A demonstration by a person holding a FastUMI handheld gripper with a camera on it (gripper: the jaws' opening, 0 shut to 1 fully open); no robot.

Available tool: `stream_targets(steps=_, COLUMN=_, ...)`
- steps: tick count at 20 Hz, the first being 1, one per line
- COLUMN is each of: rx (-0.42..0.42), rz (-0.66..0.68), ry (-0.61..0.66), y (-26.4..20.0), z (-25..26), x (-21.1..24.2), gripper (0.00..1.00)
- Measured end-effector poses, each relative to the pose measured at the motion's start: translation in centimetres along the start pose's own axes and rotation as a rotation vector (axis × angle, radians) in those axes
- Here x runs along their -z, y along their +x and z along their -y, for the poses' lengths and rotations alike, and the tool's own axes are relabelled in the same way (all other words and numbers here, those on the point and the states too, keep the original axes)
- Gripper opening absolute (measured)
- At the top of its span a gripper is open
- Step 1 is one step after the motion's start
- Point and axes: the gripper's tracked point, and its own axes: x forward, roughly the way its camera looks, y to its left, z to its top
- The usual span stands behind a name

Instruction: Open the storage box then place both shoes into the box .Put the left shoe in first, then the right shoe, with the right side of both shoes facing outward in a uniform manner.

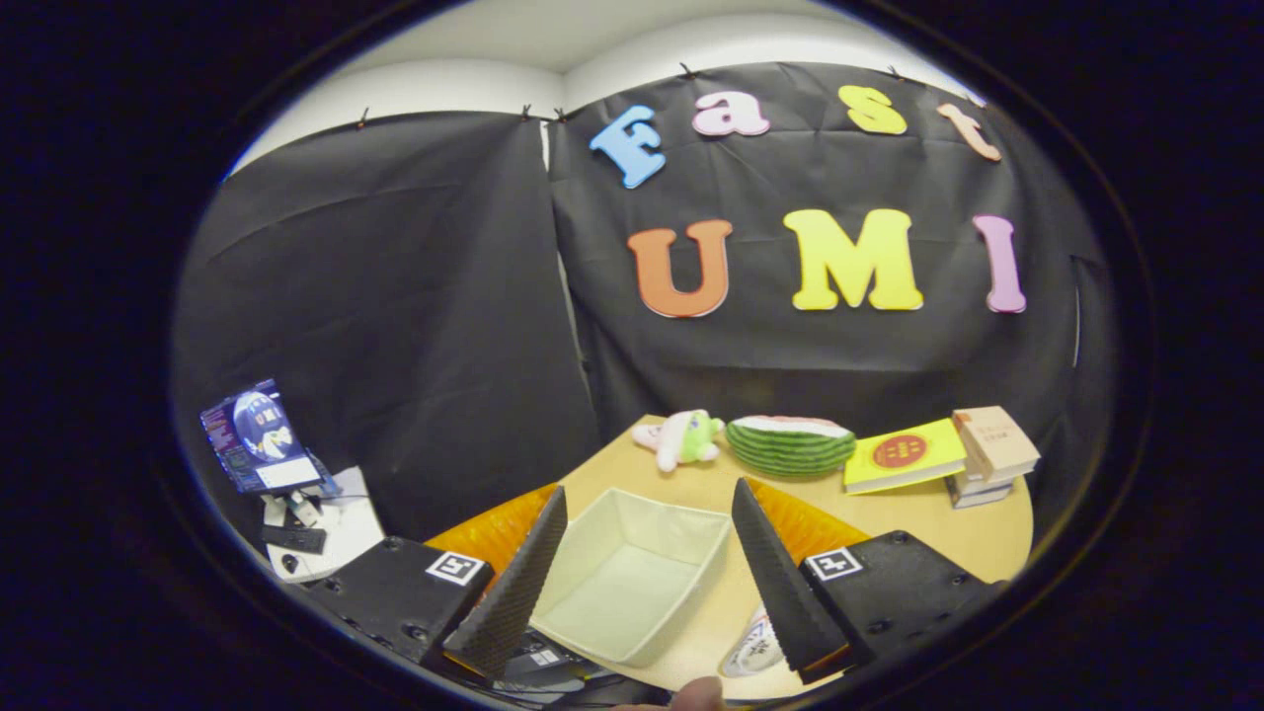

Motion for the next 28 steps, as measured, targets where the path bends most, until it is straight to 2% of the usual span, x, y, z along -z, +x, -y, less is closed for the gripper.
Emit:
stream_targets(steps=4, rx=0.133, rz=-0.115, ry=0.035, y=-1.0, z=6.5, x=4.6, gripper=1.00)
stream_targets(steps=8, rx=0.193, rz=-0.278, ry=0.091, y=-1.2, z=11.8, x=10.6, gripper=1.00)
stream_targets(steps=19, rx=0.218, rz=-0.570, ry=0.206, y=2.1, z=16.0, x=23.0, gripper=1.00)
stream_targets(steps=24, rx=0.237, rz=-0.663, ry=0.268, y=3.8, z=17.3, x=26.8, gripper=1.00)
stream_targets(steps=28, rx=0.217, rz=-0.732, ry=0.335, y=5.4, z=17.2, x=29.0, gripper=1.00)
